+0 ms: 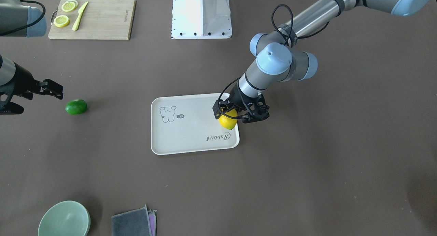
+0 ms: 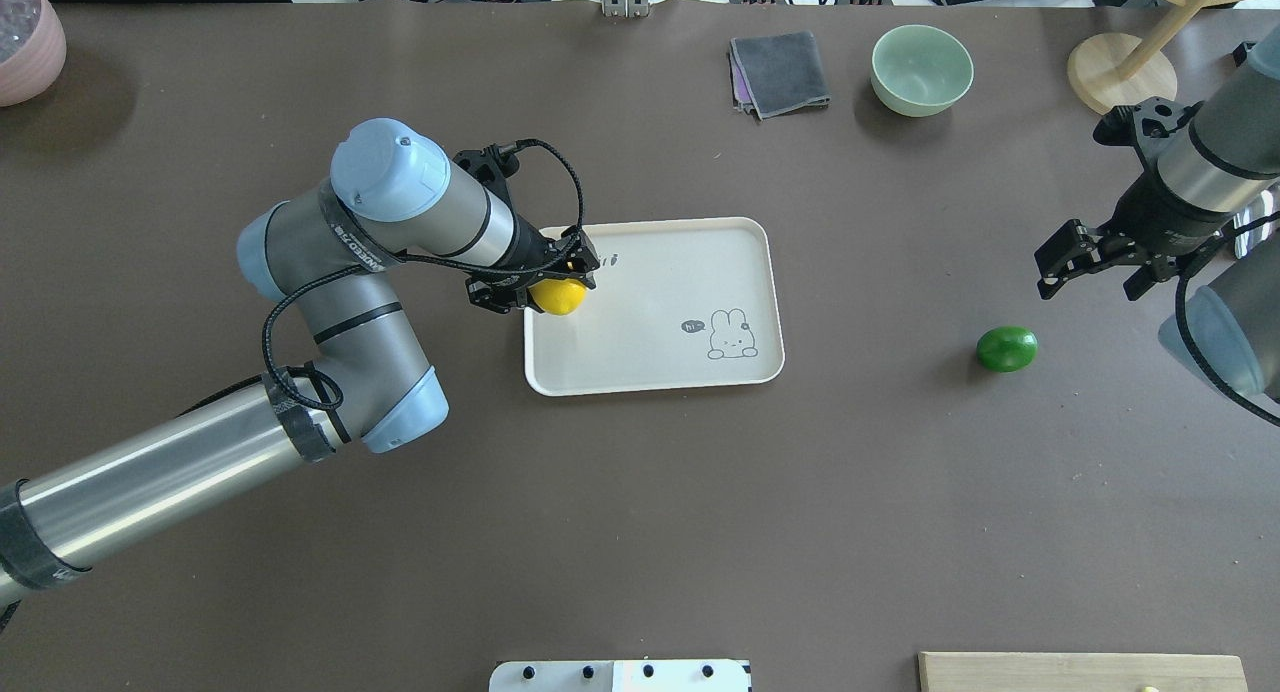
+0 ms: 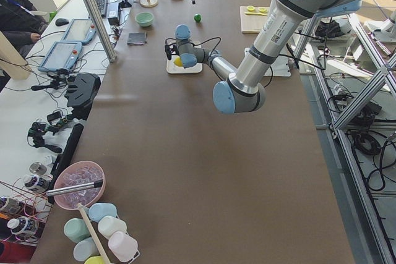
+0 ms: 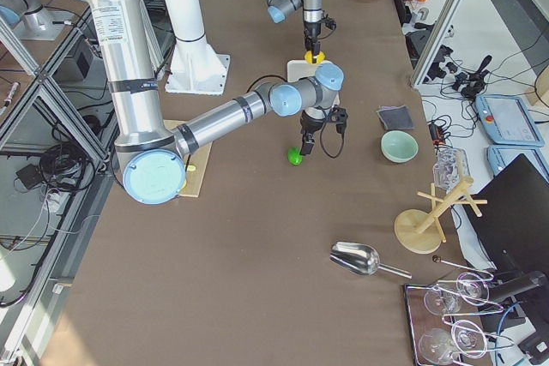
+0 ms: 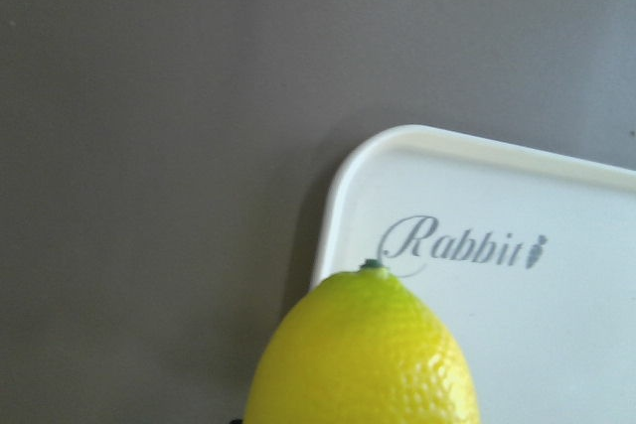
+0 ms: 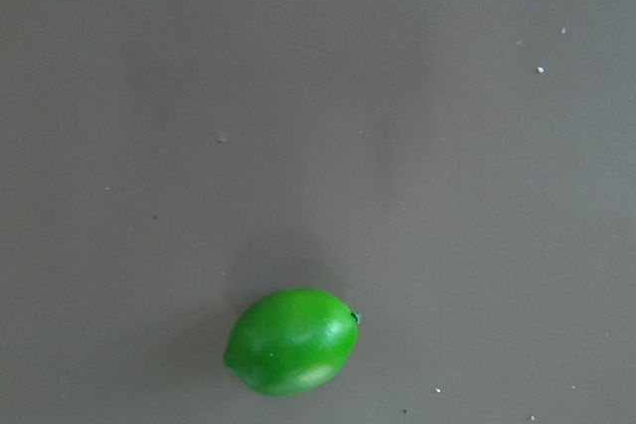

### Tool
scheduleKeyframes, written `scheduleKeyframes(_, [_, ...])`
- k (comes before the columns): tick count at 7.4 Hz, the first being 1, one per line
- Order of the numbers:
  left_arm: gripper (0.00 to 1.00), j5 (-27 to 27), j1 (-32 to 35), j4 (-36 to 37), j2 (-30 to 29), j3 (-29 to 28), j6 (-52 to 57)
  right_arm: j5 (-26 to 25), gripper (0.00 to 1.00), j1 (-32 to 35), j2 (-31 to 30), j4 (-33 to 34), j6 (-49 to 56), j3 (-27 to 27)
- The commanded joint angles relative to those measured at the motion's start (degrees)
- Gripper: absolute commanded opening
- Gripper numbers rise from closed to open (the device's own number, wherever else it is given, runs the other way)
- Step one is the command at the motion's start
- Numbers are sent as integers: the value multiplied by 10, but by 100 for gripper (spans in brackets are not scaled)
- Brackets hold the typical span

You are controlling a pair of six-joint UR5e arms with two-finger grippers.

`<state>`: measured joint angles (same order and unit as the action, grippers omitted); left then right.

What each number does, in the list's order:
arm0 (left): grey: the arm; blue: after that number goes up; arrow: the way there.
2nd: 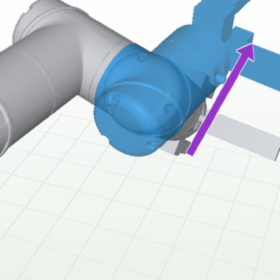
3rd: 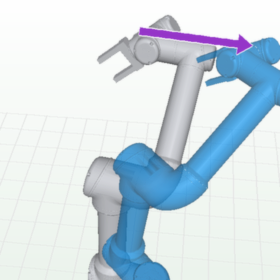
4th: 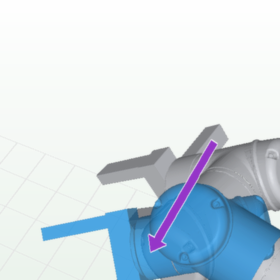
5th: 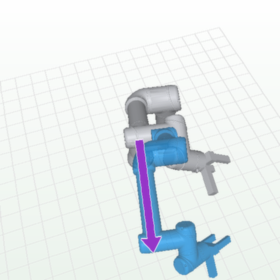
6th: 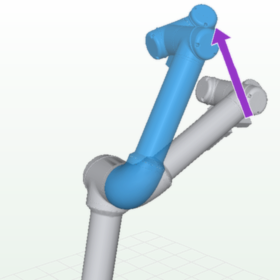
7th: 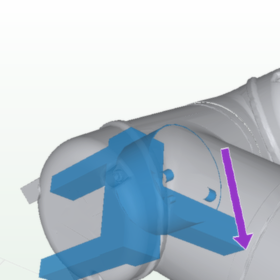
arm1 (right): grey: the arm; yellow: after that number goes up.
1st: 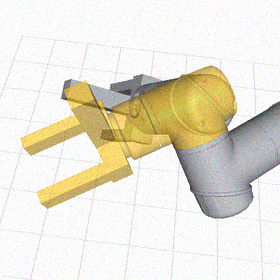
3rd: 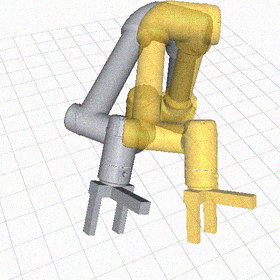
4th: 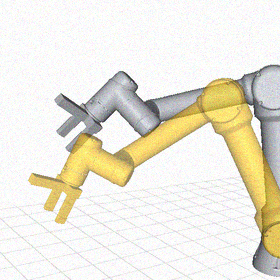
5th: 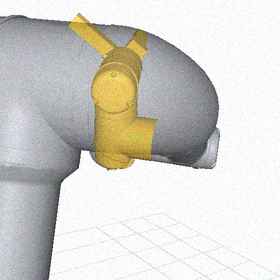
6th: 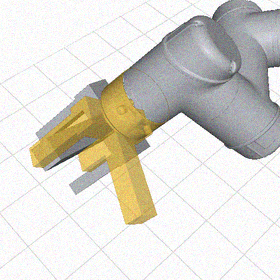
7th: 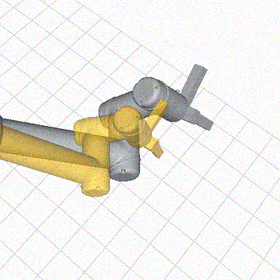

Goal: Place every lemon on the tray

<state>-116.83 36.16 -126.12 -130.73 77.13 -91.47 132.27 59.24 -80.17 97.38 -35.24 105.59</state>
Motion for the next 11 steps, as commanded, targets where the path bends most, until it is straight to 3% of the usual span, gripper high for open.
scheduleKeyframes(1, [98, 26, -13, 1, -5, -5, -19, 0, 100, 0, 1, 0, -1, 1])
scheduleKeyframes(3, [99, 26, -22, -2, 0, -3, -49, 1, 100, 0, 2, 0, -4, 5])
scheduleKeyframes(5, [98, 10, 8, 2, 0, 1, -36, 0, 100, 0, 1, 0, -4, 4])
scheduleKeyframes(7, [98, -74, 77, 2, 22, 7, -9, 1, 100, 0, 1, 0, -4, 3])
scheduleKeyframes(8, [98, -128, 118, 3, 43, 7, 40, 0, 100, 0, 1, 0, -4, 4])
scheduleKeyframes(11, [98, -147, 190, 13, 124, 9, 221, -18, 100, -6, 3, -1, -11, 8])
